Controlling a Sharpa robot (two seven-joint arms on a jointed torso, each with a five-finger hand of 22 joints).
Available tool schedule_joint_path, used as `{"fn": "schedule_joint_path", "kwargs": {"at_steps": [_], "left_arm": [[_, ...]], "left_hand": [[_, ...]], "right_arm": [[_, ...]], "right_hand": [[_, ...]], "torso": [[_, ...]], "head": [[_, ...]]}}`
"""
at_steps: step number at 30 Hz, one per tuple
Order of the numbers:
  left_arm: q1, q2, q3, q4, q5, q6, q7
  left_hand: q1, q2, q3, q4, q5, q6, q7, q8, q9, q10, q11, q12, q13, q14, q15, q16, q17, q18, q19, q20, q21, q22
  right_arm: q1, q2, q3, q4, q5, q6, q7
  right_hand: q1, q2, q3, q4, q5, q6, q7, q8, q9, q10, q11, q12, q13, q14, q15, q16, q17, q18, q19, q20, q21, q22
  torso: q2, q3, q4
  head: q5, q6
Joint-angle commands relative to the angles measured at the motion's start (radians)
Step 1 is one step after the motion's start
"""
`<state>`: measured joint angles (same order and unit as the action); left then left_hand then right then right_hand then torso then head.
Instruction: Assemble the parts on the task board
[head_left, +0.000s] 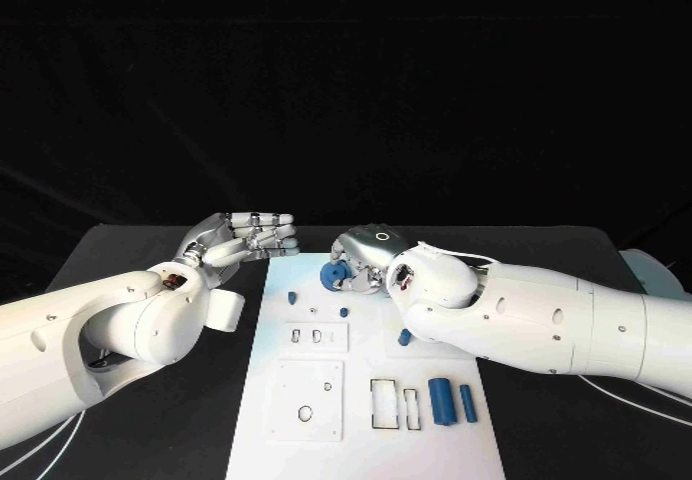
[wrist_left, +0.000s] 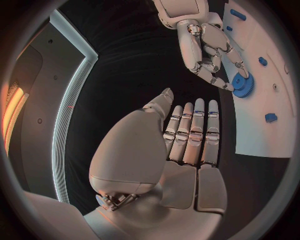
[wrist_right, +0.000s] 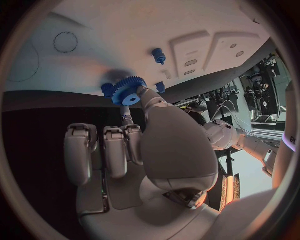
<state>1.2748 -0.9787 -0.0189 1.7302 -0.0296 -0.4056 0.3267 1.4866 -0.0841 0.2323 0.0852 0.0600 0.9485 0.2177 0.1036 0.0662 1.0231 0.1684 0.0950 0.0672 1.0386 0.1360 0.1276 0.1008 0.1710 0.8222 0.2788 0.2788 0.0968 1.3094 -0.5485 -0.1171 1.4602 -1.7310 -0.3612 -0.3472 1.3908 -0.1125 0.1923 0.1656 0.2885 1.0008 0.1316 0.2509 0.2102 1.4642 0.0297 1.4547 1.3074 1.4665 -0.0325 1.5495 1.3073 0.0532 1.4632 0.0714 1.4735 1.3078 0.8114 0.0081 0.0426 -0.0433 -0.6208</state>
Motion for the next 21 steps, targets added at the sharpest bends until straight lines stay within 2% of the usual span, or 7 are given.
{"fn": "schedule_joint_path", "kwargs": {"at_steps": [1, 9, 15, 19, 21], "left_arm": [[0.001, 0.003, 0.001, 0.001, 0.002, 0.019, 0.003], [0.001, 0.003, 0.001, 0.001, 0.002, 0.019, 0.003], [0.001, 0.003, 0.001, 0.001, 0.002, 0.018, 0.003], [0.001, 0.003, 0.001, 0.001, 0.002, 0.017, 0.003], [0.001, 0.003, 0.001, 0.001, 0.002, 0.017, 0.002]], "left_hand": [[0.0, 0.004, 0.007, -0.001, 0.001, 0.001, 0.005, -0.003, -0.001, -0.001, 0.007, -0.007, 0.0, -0.002, 0.003, -0.002, 0.001, 0.013, -0.004, 0.001, -0.004, -0.001], [0.0, 0.004, 0.007, -0.001, 0.001, 0.001, 0.005, -0.003, -0.001, -0.001, 0.007, -0.007, 0.0, -0.002, 0.003, -0.002, 0.001, 0.013, -0.004, 0.001, -0.004, -0.001], [0.0, 0.004, 0.007, -0.001, 0.001, 0.001, 0.005, -0.003, -0.001, -0.001, 0.007, -0.007, 0.0, -0.002, 0.003, -0.002, 0.001, 0.013, -0.004, 0.001, -0.004, -0.001], [0.0, 0.004, 0.007, -0.002, 0.0, 0.001, 0.005, -0.004, -0.001, -0.001, 0.007, -0.008, 0.0, -0.002, 0.003, -0.003, 0.001, 0.013, -0.004, 0.001, -0.004, -0.001], [0.001, 0.004, 0.008, -0.003, 0.0, 0.001, 0.005, -0.005, -0.001, -0.001, 0.008, -0.008, 0.0, -0.001, 0.003, -0.004, 0.001, 0.013, -0.004, 0.001, -0.004, -0.002]], "right_arm": [[-0.003, 0.003, -0.001, -0.004, 0.0, 0.025, 0.012], [-0.009, 0.009, -0.003, -0.012, 0.003, 0.04, 0.014], [-0.012, 0.012, -0.004, -0.024, 0.003, 0.043, 0.013], [-0.012, 0.014, -0.004, -0.033, 0.008, 0.038, 0.019], [-0.013, 0.016, -0.004, -0.037, 0.011, 0.032, 0.021]], "right_hand": [[-0.007, 0.007, 0.006, 0.0, 0.004, 0.035, -0.027, 0.0, 0.002, 0.012, -0.005, -0.001, 0.133, 0.095, -0.008, 0.005, 0.222, -0.019, 0.015, -0.001, 0.0, 0.14], [-0.01, 0.005, 0.007, 0.001, 0.003, 0.035, -0.026, -0.001, 0.001, 0.011, -0.004, -0.002, 0.132, 0.095, -0.007, 0.004, 0.221, -0.019, 0.015, -0.001, -0.001, 0.139], [-0.022, 0.0, 0.01, 0.005, -0.005, 0.027, -0.022, -0.013, -0.003, 0.002, 0.0, -0.013, 0.121, 0.094, -0.005, 0.003, 0.219, -0.017, 0.011, 0.001, -0.006, 0.135], [-0.052, -0.021, 0.004, 0.021, -0.005, -0.036, 0.003, -0.064, -0.025, -0.034, 0.02, -0.056, 0.077, 0.09, 0.01, -0.003, 0.203, -0.012, -0.006, 0.01, -0.024, 0.115], [-0.069, -0.029, -0.003, 0.031, -0.002, -0.06, 0.012, -0.091, -0.036, -0.046, 0.03, -0.069, 0.064, 0.09, 0.02, -0.004, 0.202, -0.011, -0.009, 0.02, -0.028, 0.112]], "torso": [[-0.001, 0.0004, -0.0007], [-0.001, -0.0001, -0.0001], [-0.001, -0.0001, -0.0003], [-0.001, -0.0007, -0.0013], [-0.001, 0.0, 0.0003]], "head": [[0.001, -0.002], [0.002, -0.006], [0.003, -0.008], [0.003, -0.008], [0.003, -0.008]]}}
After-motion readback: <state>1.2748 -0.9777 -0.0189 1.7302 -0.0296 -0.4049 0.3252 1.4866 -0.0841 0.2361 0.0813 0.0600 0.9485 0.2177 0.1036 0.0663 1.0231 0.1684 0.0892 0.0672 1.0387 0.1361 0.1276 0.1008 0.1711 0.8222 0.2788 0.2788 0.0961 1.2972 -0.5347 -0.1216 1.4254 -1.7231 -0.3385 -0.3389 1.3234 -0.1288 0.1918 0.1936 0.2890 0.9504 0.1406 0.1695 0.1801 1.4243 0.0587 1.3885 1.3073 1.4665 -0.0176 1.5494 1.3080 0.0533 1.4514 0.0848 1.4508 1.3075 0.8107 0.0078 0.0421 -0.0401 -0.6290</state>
